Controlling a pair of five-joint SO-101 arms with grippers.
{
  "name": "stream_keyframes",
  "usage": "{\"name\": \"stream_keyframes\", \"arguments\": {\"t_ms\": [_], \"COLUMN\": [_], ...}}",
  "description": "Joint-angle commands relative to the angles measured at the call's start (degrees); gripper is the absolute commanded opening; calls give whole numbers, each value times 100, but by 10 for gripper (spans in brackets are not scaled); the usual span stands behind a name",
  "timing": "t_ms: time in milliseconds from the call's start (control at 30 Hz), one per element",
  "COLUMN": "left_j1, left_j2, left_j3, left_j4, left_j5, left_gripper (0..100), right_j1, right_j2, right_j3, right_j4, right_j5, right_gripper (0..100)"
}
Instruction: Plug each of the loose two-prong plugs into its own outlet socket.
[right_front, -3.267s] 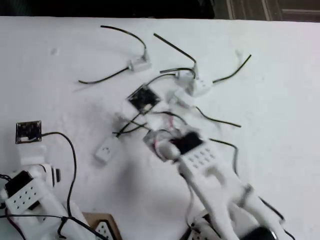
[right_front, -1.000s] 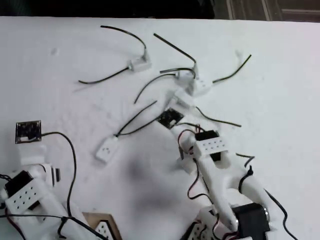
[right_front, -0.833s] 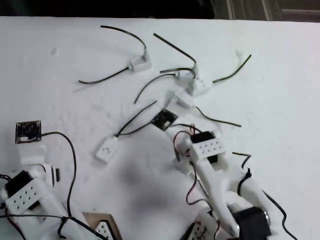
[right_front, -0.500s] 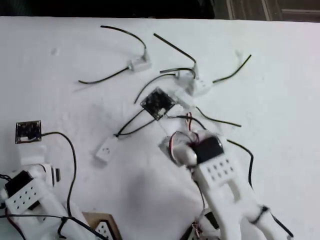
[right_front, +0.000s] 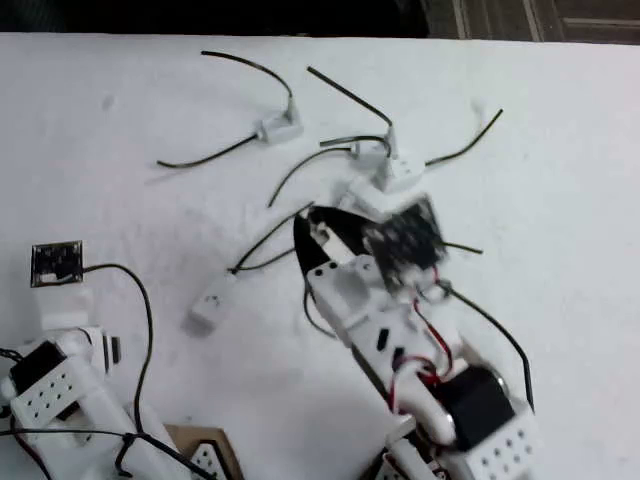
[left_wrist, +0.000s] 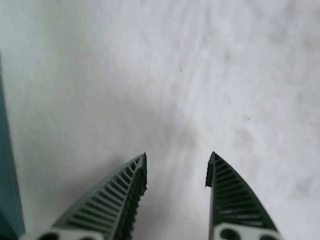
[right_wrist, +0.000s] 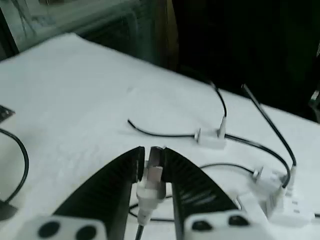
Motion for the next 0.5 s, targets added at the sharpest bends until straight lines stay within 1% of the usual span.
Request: {"name": "stream_keyframes", "arguments": {"t_ms": [0,67,133,167,233,300,367,467], "left_j1": [57,57,57,57,57,57,57,57], "left_j2": [-84,-84,-84,-84,-84,-84,-84,-84], "left_j3": [0,0,0,0,0,0,0,0], "left_j4": [-79,-79,-79,-79,-79,-79,-79,-79], "left_j5": [-44,-44,-44,-44,-44,-44,-44,-44], "left_gripper": [204,204,204,204,204,204,204,204], "right_j1": [-31,-13,259,479,945,1332,1613,1842], "right_j2": [-971,-1640,-2334,-2607,-2914,-2747,-2580,-2545], "right_j3": [580,1204,1881,2189,2708,2945,3024,3015], "right_j4": [-954,-1578,-2149,-2290,-2255,-2035,-1833,-1613], "right_j5": [-88,-88,-290,-510,-923,-1257,-1495,-1530], "right_gripper": [17,17,17,18,32,105,218,363]}}
